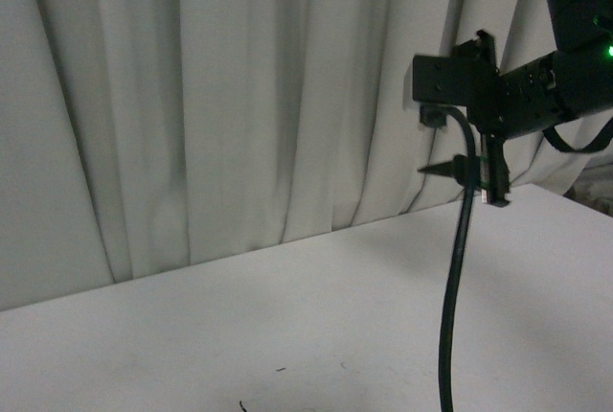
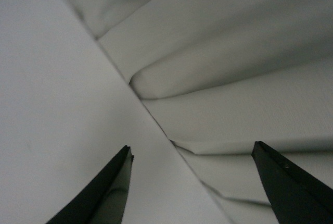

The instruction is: Wind up and store yellow beetle toy

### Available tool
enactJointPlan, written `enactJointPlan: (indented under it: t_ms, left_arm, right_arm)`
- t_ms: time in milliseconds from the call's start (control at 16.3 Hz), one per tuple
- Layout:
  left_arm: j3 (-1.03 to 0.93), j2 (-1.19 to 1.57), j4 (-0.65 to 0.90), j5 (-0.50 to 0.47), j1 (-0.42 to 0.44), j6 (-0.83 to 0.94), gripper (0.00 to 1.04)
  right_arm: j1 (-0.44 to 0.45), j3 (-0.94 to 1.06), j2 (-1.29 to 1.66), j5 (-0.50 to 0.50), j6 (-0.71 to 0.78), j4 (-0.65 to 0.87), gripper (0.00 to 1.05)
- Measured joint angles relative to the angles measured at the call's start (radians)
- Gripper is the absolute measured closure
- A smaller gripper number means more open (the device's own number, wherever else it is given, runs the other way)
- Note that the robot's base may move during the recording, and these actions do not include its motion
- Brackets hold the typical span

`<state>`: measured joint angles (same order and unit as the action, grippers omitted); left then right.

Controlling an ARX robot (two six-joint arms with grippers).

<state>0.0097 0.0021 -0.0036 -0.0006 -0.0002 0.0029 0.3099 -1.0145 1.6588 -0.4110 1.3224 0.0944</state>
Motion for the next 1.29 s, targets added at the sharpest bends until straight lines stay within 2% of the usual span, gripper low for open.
enactJointPlan:
  t_ms: [61,123,184,306,368,429,796,919,980,1164,1225,1287]
  left_arm:
    - [0.000,0.000,0.000,0.001,0.000,0.000,0.07]
    - [0.000,0.000,0.000,0.000,0.000,0.000,0.07]
    - [0.000,0.000,0.000,0.000,0.000,0.000,0.07]
    - [0.000,0.000,0.000,0.000,0.000,0.000,0.07]
    - [0.000,0.000,0.000,0.000,0.000,0.000,0.07]
    - [0.000,0.000,0.000,0.000,0.000,0.000,0.07]
    - [0.000,0.000,0.000,0.000,0.000,0.000,0.07]
    - [0.000,0.000,0.000,0.000,0.000,0.000,0.07]
    - [0.000,0.000,0.000,0.000,0.000,0.000,0.07]
    - [0.000,0.000,0.000,0.000,0.000,0.000,0.07]
    - [0.000,0.000,0.000,0.000,0.000,0.000,0.07]
    - [0.000,0.000,0.000,0.000,0.000,0.000,0.07]
  right_arm:
    - [-0.043,0.206,-0.102,0.104,-0.334,0.300,0.38]
    - [-0.073,0.328,-0.179,0.156,-0.583,0.497,0.49]
    - [-0.097,0.413,-0.262,0.182,-0.819,0.629,0.60]
    - [-0.127,0.526,-0.388,0.224,-1.144,0.746,0.81]
    - [-0.140,0.589,-0.419,0.245,-1.210,0.751,0.92]
    - [-0.160,0.658,-0.441,0.259,-1.255,0.747,1.04]
    - [-0.227,0.851,-0.670,0.330,-1.305,0.708,1.03]
    - [-0.301,0.893,-0.762,0.398,-1.307,0.674,1.03]
    - [-0.314,0.909,-0.806,0.398,-1.307,0.650,1.03]
    - [-0.314,0.954,-0.925,0.408,-1.307,0.572,1.03]
    - [-0.314,0.984,-0.925,0.408,-1.307,0.630,1.03]
    - [-0.314,1.000,-0.950,0.408,-1.308,0.583,1.03]
